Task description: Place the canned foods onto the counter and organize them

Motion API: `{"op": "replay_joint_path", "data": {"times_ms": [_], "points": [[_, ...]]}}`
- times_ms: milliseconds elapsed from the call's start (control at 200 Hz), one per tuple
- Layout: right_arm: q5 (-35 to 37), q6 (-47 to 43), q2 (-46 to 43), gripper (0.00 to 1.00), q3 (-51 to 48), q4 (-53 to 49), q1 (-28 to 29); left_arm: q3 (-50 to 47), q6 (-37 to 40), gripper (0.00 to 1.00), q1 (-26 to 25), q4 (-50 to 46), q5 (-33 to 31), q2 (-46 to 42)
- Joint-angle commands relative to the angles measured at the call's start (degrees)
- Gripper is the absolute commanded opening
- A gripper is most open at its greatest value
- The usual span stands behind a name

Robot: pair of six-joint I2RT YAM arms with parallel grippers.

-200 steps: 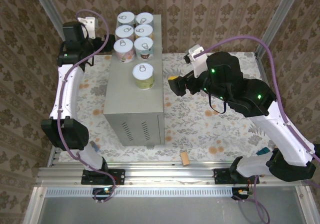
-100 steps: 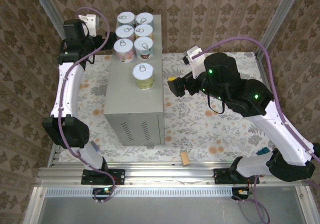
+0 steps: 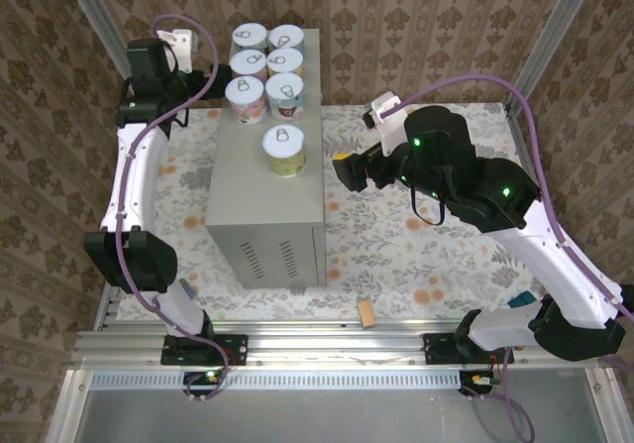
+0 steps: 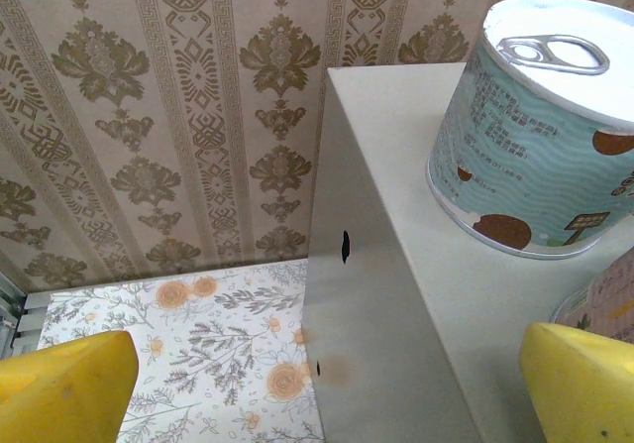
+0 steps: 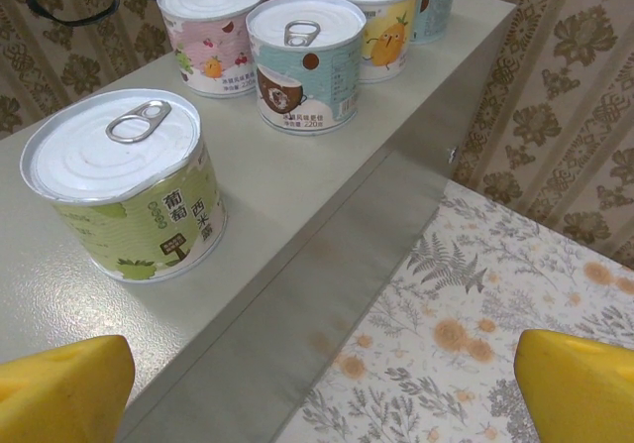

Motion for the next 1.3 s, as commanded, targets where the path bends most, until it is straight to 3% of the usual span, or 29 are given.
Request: {"op": "replay_joint_path", "data": {"times_ms": [0, 350, 500, 925, 1080, 1295], "points": [[0.37, 1.05, -0.64, 1.00, -0.76, 1.37, -0.47, 0.12, -0.36, 1.00, 0.51, -1.29, -1.18, -3.44], [-0.77, 0.48, 3.15, 1.00, -1.65, 2.79, -0.48, -6.55, -0.63, 1.00, 1.67, -7.30, -5.14, -15.79], [-3.58, -1.95, 3.90, 0.93, -3.32, 5.13, 0.51, -11.82, -0.88, 1.00, 1.71, -9.71, -4.93, -23.36], [-10.86, -2.31, 10.29, 0.77, -2.77, 11.62, 0.98, -25.14, 0.68, 1.00, 1.47, -18.20, 1.68, -42.26], [-12.02, -2.28, 12.97, 0.74, -1.21, 12.87, 1.16, -27.88, 1.11, 1.00, 1.37, -19.73, 7.03, -45.96], [-12.67, -2.25, 15.75, 0.70, 0.74, 14.32, 1.18, -28.92, 0.59, 1.00, 0.96, -20.09, 7.47, -46.91]]}}
